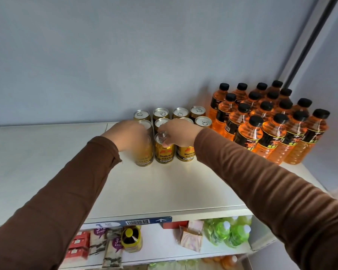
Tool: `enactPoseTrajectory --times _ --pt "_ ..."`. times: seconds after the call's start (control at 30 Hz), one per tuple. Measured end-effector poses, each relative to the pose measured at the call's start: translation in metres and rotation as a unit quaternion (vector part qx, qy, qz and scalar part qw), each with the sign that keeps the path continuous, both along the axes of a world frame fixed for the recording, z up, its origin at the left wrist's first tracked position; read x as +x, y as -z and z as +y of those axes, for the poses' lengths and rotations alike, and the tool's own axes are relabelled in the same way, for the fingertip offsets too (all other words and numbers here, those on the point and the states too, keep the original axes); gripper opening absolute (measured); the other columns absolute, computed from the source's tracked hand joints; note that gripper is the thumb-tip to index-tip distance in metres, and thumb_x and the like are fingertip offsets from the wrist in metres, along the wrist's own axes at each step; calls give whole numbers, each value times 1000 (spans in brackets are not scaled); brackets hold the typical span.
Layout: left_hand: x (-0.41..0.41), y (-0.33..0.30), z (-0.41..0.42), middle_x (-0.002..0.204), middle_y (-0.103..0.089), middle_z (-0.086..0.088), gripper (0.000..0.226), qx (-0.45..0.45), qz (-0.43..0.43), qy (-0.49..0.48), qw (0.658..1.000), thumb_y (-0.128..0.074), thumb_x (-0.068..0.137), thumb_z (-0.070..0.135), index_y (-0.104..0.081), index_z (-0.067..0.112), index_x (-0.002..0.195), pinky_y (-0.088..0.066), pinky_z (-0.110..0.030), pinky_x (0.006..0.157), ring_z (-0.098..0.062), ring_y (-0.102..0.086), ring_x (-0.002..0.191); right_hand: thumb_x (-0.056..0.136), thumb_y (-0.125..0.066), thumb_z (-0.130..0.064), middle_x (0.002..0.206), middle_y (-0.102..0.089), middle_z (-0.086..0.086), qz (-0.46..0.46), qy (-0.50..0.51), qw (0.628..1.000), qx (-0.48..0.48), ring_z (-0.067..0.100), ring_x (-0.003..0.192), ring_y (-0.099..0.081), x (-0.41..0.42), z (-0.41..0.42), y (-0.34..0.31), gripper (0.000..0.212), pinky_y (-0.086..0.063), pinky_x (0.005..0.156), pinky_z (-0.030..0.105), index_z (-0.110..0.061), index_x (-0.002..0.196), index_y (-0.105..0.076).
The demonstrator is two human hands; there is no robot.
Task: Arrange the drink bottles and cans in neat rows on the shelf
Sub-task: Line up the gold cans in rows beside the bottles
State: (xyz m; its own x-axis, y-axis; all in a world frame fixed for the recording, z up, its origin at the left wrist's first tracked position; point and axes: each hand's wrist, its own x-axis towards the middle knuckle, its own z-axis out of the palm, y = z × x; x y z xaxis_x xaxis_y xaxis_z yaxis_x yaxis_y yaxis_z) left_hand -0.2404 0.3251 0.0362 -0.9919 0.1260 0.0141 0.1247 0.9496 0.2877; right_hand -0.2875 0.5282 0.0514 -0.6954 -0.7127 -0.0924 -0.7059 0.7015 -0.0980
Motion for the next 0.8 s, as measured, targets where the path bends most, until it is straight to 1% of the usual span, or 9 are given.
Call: enactPoseTrajectory --times 0.1,0.17,0.2,0.27,0.33,0.43,0.53,0.63,0.8 --pt "2 -7 4 116 -61 1 48 -27 -21 5 999 -77 81 44 -66 22 123 -39 -29 78 -15 -51 97 90 -66 -35 111 -65 4 -20 7 1000 1 20 98 -57 4 5 -4 40 -40 74 30 -16 125 -61" --pt "3 -17 10 119 -62 0 50 -42 -15 5 999 -74 83 45 -63 22 126 -43 -30 82 -17 -55 101 92 -65 -37 121 -65 4 -48 18 998 -36 22 110 -59 4 20 -18 45 -46 88 32 -17 131 -59" --pt "3 -24 14 120 -62 1 49 -37 3 9 999 -73 84 46 -63 22 126 -45 -32 85 -18 -57 105 92 -65 -36 127 -63 2 -52 33 996 -62 21 115 -58 1 31 -29 48 -44 92 31 -18 135 -57" --pt "0 -36 29 119 -62 3 44 1 47 35 998 -73 84 45 -65 22 121 -46 -32 85 -17 -58 105 92 -67 -33 131 -62 1 -25 63 995 -76 20 118 -58 -5 58 -49 50 -40 90 26 -20 138 -56" --pt "-7 -44 52 119 -61 3 44 26 61 78 995 -74 84 45 -64 24 122 -42 -30 81 -15 -57 101 91 -68 -32 132 -62 1 14 83 996 -29 21 119 -57 -9 81 -58 51 -39 89 25 -21 139 -55" --pt "-22 -39 94 131 -56 0 57 -23 36 142 989 -71 85 48 -57 24 135 -37 -28 84 -20 -53 115 90 -67 -34 133 -60 5 62 104 988 91 27 122 -55 -6 96 -48 54 -45 97 35 -20 141 -52" --pt "-33 -25 122 129 -53 -6 62 -76 18 166 983 -70 84 49 -56 21 138 -37 -29 86 -25 -51 118 91 -63 -28 117 -65 9 85 108 981 135 30 107 -60 -5 95 -29 40 -51 86 37 -15 129 -59" --pt "-39 -14 130 119 -57 -10 56 -112 16 170 979 -72 82 47 -63 17 128 -40 -31 85 -28 -55 111 91 -60 -21 104 -66 10 67 118 980 144 30 96 -62 -5 93 -19 31 -48 74 36 -11 120 -62" --pt "-44 -9 125 120 -55 -3 54 -77 12 182 980 -76 81 39 -61 22 130 -30 -25 79 -24 -53 111 91 -61 -21 106 -67 11 57 132 981 134 30 97 -62 -6 93 -16 32 -48 76 35 -10 122 -61"
